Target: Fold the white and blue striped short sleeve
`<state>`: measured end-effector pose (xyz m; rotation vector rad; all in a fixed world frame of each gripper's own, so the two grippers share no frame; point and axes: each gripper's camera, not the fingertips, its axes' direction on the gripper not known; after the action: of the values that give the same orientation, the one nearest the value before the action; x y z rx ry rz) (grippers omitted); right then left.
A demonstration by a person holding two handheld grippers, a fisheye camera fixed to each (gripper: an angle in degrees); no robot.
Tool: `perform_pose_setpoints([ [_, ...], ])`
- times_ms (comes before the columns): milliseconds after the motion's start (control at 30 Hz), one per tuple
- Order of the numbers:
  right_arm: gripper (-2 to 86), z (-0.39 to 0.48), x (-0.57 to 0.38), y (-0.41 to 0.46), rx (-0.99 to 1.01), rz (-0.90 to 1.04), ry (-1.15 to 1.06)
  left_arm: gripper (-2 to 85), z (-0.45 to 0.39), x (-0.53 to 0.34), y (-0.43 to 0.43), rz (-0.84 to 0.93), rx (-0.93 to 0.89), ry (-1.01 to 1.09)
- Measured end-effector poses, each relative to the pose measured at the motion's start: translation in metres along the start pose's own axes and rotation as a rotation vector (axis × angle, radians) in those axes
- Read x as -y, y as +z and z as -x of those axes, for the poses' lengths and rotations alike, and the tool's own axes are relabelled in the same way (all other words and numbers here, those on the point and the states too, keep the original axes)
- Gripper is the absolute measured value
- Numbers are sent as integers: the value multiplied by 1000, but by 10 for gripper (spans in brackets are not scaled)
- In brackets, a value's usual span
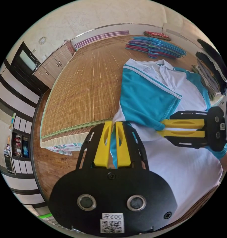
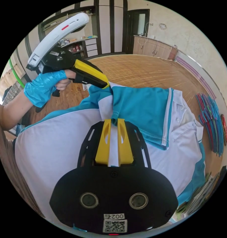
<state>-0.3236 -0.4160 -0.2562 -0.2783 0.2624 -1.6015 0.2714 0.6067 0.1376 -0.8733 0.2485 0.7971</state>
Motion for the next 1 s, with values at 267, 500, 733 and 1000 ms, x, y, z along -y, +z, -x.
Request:
perform_pose_setpoints([
  [267, 62, -31, -1, -52, 102, -78, 40, 4, 15, -20, 1, -9, -37, -17],
  [500, 83, -84, 15, -58, -114, -147, 131, 42, 22, -44, -17, -108, -75, 80],
  [733, 96, -121, 47, -17, -111, -167, 261, 55, 31, -60, -25, -171, -121, 208],
  [1000, 79, -136, 89, 27, -258, -61, 258, 2, 37, -84, -25, -175, -107, 220],
])
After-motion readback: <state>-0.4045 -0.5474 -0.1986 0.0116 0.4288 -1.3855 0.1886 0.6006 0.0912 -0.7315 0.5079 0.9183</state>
